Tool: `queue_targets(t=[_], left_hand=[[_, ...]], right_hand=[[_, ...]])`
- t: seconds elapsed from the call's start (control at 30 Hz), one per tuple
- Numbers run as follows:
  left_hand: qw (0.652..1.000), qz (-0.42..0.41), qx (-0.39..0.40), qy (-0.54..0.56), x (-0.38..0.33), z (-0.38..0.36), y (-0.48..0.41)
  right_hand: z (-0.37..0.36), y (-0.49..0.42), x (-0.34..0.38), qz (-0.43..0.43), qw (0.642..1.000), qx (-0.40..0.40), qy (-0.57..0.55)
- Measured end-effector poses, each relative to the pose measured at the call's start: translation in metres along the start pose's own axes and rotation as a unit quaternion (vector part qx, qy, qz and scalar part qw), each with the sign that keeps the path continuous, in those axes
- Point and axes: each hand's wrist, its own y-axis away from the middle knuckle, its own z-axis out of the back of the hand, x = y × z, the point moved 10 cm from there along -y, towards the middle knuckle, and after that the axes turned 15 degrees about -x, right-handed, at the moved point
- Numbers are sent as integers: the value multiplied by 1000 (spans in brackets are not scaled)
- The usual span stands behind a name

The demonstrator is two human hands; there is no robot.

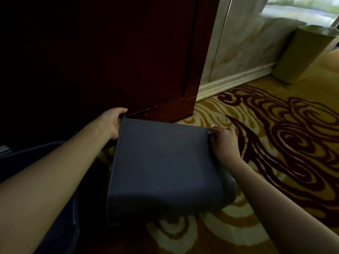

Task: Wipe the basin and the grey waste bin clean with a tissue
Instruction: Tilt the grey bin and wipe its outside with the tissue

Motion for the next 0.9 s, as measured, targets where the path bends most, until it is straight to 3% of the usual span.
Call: queue_targets(t=[0.17,0.27,0.37,0.57,0.77,0.9], left_hand=[[996,-9,-72,-52,1,6,5],[991,-75,-101,-34,-7,11,22],[979,-169,-117,-8,-20,19,53],[949,-309,25,60,-21,32,116],[960,-216,166,68,15,58,114],[962,-147,220,73,30,70,113]], right_hand=[[11,6,-32,-110,990,-9,-91],[24,2,-48,-234,951,-46,-198],[42,-10,-42,-247,933,-79,-249],[97,-27,15,-143,945,-159,-247],[98,5,94,13,975,-103,-197],[81,60,183,206,960,-34,-189]])
